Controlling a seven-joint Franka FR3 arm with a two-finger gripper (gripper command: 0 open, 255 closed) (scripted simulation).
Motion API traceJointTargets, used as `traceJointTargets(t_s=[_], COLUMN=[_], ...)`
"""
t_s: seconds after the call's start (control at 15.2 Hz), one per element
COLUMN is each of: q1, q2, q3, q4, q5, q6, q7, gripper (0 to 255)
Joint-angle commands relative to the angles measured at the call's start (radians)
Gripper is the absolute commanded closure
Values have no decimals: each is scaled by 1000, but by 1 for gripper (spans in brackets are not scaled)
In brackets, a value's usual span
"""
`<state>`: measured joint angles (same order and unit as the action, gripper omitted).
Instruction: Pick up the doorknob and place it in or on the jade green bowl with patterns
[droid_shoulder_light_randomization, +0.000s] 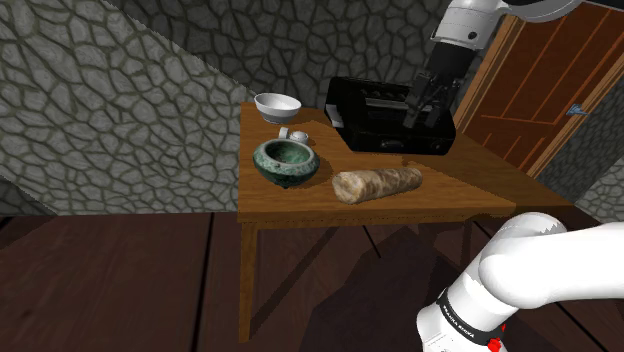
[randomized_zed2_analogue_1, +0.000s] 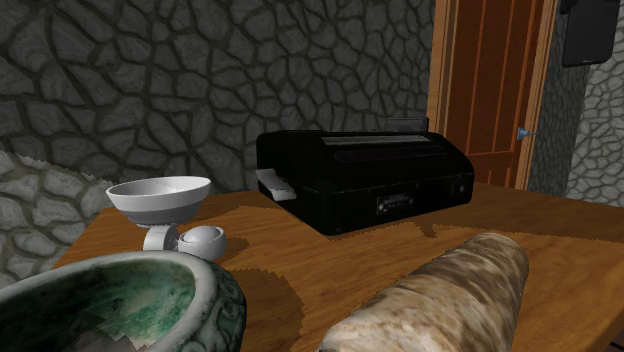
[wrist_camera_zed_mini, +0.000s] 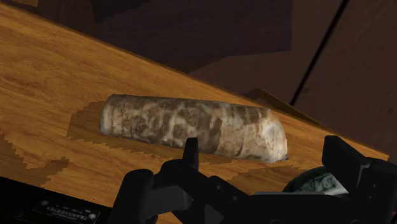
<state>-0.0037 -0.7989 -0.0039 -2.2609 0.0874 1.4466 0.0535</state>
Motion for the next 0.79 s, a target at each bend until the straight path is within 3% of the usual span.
traceJointTargets(t_s=[0.0, 0.73], q1=[0, 46], q2=[0, 304], q3=[0, -45], q4=[0, 15], q5=[0, -64], q6=[0, 345], q7=[0, -228], gripper=[0, 0])
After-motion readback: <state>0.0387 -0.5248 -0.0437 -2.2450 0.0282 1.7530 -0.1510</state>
